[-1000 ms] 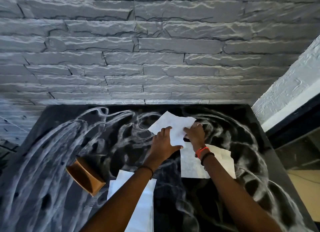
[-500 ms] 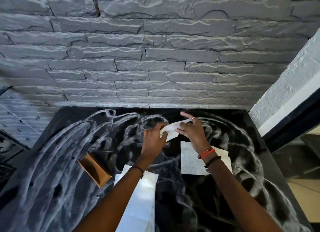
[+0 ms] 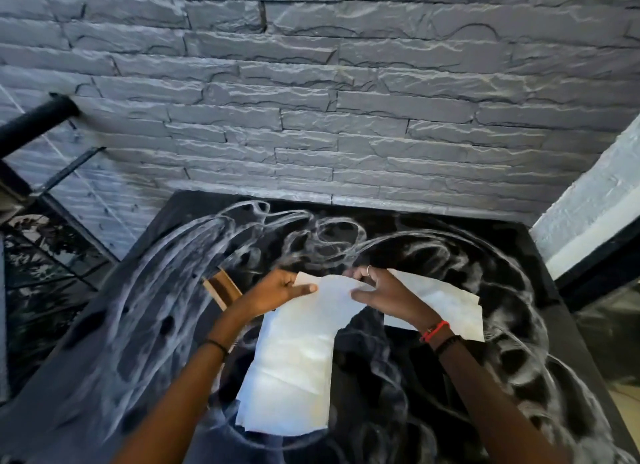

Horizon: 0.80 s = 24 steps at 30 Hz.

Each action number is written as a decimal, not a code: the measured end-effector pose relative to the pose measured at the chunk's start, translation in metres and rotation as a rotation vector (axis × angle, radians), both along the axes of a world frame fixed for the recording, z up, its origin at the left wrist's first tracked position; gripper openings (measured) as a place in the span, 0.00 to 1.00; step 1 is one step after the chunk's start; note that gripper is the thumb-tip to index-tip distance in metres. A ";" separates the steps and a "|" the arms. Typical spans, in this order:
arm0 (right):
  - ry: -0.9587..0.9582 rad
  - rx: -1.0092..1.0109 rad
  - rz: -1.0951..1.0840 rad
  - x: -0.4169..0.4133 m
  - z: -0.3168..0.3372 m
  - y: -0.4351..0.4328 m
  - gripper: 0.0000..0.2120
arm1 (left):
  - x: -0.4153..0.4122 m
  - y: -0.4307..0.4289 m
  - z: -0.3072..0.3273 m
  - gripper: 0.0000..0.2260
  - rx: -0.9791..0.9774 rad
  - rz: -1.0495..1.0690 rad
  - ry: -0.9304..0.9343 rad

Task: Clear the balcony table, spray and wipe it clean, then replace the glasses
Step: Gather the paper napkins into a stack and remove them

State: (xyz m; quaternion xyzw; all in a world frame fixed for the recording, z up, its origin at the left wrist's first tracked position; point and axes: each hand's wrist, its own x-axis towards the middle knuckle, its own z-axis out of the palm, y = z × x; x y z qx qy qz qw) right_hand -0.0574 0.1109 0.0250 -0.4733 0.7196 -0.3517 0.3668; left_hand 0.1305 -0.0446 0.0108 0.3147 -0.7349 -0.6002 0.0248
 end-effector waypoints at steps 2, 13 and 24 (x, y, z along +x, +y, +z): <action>-0.141 0.032 0.055 0.013 -0.002 0.005 0.04 | 0.018 0.000 -0.002 0.18 0.076 -0.024 -0.050; -0.455 0.100 0.052 0.054 -0.017 0.004 0.03 | 0.076 0.006 -0.002 0.16 0.212 0.021 -0.187; -0.317 0.173 -0.126 0.056 -0.096 -0.029 0.04 | 0.059 -0.003 -0.074 0.16 -0.226 0.170 -0.353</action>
